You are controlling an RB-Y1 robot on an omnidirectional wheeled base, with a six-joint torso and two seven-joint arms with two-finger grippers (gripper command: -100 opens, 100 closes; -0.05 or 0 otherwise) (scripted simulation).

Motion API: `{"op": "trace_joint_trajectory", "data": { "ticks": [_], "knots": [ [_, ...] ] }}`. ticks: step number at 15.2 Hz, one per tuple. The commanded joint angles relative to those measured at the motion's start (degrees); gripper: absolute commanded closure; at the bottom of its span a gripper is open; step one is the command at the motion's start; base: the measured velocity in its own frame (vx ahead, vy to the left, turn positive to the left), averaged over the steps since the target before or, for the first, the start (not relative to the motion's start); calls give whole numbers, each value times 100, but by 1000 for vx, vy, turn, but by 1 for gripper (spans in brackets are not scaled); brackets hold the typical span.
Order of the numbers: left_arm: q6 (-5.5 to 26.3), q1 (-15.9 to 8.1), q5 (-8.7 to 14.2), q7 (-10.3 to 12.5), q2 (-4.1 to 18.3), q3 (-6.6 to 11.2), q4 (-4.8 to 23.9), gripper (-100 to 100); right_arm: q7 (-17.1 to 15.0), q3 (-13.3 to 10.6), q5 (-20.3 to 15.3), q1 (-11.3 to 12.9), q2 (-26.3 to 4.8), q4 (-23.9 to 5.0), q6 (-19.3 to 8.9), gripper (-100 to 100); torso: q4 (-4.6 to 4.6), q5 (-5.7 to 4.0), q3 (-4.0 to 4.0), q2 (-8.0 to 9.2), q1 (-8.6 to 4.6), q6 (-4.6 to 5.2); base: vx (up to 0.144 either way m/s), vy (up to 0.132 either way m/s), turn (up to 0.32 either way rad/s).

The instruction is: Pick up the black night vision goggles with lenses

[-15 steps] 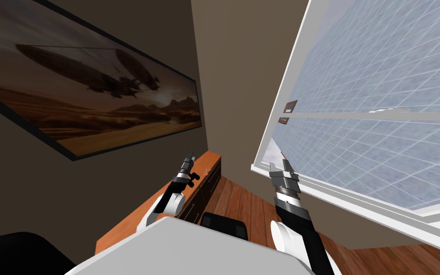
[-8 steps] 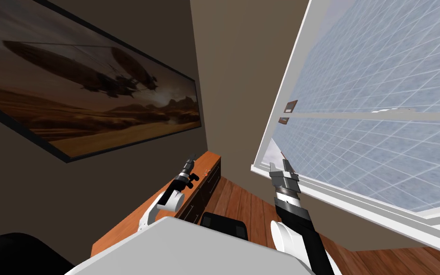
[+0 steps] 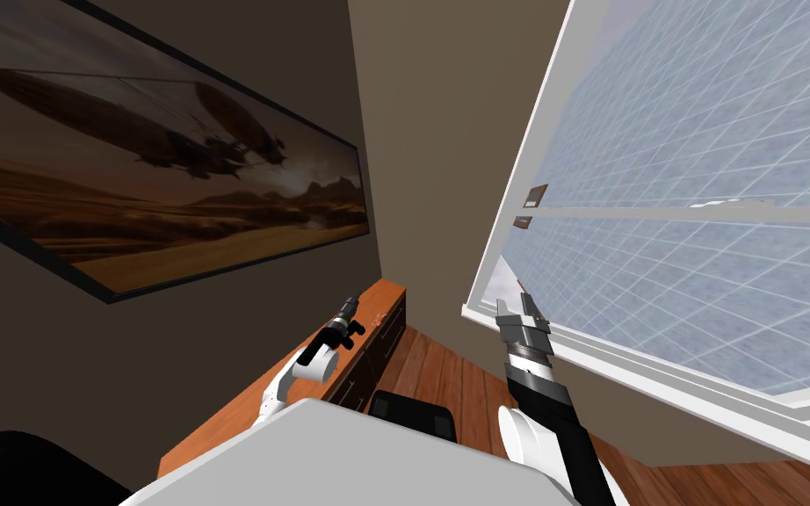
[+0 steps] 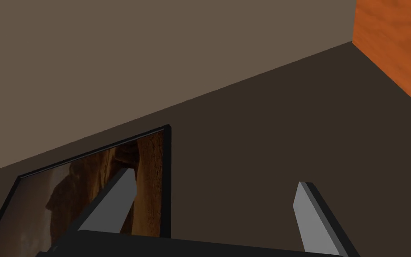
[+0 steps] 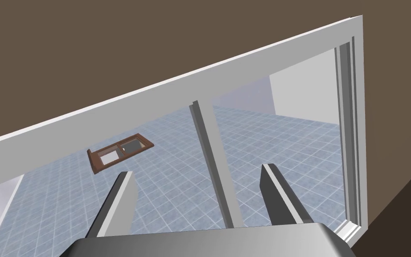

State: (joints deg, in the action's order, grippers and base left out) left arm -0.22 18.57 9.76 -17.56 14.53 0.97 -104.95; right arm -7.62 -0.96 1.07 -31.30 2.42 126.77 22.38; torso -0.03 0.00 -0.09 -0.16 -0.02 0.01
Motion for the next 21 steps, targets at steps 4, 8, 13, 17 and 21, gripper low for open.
{"op": "trace_joint_trajectory", "data": {
  "ticks": [4,8,13,17,21],
  "knots": [
    [533,-212,169,-211,182,50,477,-100,0,0,0,0,0,0,0,0,0,0,2,5,0,-1,25,-6,-1],
    [932,-341,269,-321,289,82,725,-100,0,0,0,0,0,0,0,0,1,0,2,4,1,-1,24,-8,-4],
    [1466,-603,473,-544,498,149,1228,-100,0,0,0,0,0,0,0,0,0,0,1,3,0,-2,28,-8,-3],
    [1943,-736,575,-656,601,182,1482,-100,0,0,0,0,0,0,0,0,0,0,0,1,1,0,30,-7,-5],
    [2272,-868,678,-768,700,215,1736,-100,0,0,0,0,0,0,0,0,0,0,0,1,1,-2,28,-6,-3]
  ]
}}
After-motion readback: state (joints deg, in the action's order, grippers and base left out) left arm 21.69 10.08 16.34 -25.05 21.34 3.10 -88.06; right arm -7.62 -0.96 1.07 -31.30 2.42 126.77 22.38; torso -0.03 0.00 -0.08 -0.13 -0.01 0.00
